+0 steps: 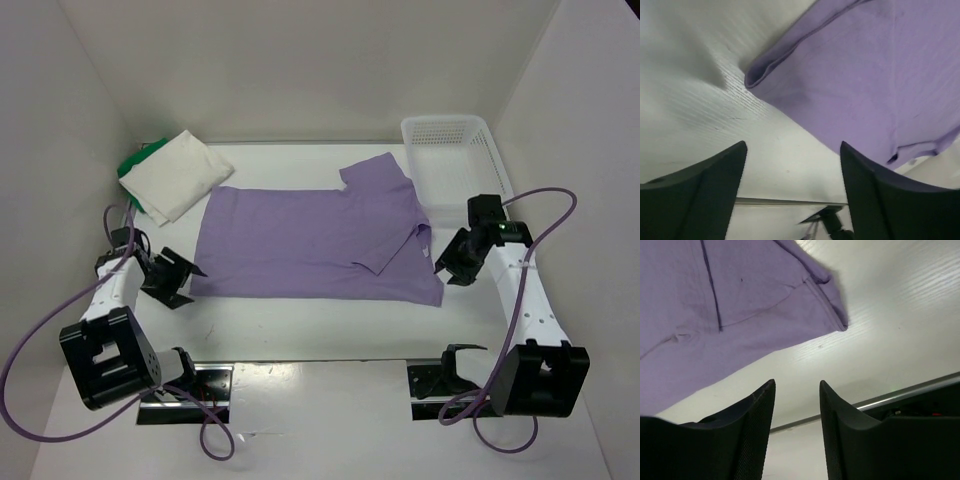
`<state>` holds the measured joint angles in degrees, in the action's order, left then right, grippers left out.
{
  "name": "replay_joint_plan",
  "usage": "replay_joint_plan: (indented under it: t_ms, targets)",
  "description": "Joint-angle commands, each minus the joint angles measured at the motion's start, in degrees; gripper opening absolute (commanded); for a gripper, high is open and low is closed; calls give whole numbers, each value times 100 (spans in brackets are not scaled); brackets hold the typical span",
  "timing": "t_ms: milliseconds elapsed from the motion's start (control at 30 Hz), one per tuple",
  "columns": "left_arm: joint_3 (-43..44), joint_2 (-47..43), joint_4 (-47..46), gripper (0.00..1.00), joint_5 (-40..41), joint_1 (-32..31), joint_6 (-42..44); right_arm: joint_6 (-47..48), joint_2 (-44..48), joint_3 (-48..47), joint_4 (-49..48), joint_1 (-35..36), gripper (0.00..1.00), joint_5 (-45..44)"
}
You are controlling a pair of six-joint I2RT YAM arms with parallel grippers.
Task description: Fold and stack the t-shirts
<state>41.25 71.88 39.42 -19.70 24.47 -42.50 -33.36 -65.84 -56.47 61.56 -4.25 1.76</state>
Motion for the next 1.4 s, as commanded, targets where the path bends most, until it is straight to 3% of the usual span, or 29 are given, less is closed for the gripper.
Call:
replay_joint_plan:
  t_ms: [0, 33, 67, 133, 167, 233, 267, 300, 333, 367, 433, 467, 600, 700, 1000, 1367]
  targets:
    - [215, -174, 286, 85, 115, 93, -92, 58, 204, -478, 357, 38, 47, -316]
    - [512, -174, 286, 95, 194, 93, -40, 58, 204, -540, 304, 38, 48, -369]
    - [654, -96, 207, 99, 195, 93, -39, 58, 151, -645, 252, 108, 48, -369]
    - [936, -34, 59, 100, 134, -3, 31, 111, -7, -812, 190, 109, 49, -465]
    - [1120, -33, -21, 100, 194, -108, 84, 198, -7, -813, 77, 170, 43, -466]
    - [1069, -33, -580, 86, -6, -468, 145, 251, -121, -735, -459, 223, 25, 179]
    - [991, 36, -793, 72, -251, -617, 146, 173, -183, -403, -739, 284, 6, 515]
    - [842, 37, -978, 58, -253, -975, -28, 77, -340, -174, -1421, 345, 0, 901]
    - [771, 37, -1372, 37, -253, -1188, -108, -46, -428, 55, -1802, 407, 0, 1305]
    - [770, 89, -1515, 31, -10, -1416, -188, -395, -508, 466, -2188, 529, 0, 1710]
    - [770, 369, -1839, 23, 177, -2030, -188, -696, -840, 663, -2944, 1109, 0, 1583]
    - [770, 510, -1841, 23, 230, -2182, -188, -854, -964, 663, -3105, 1302, 0, 1486]
    - [946, 1231, -2210, 23, 20, -2666, -188, -1093, -1474, 663, -3808, 1927, 38, 1459]
    - [876, 1522, -2350, 23, -51, -2798, -188, -1146, -1843, 725, -4125, 1928, 48, 1240]
    - [550, 1619, -2316, 23, 213, -2464, -48, -1321, -2205, 900, -4178, 1928, 43, 519]
    - [358, 1671, -2202, 23, 205, -1886, 164, -1269, -2591, 892, -4160, 1928, 36, 535]
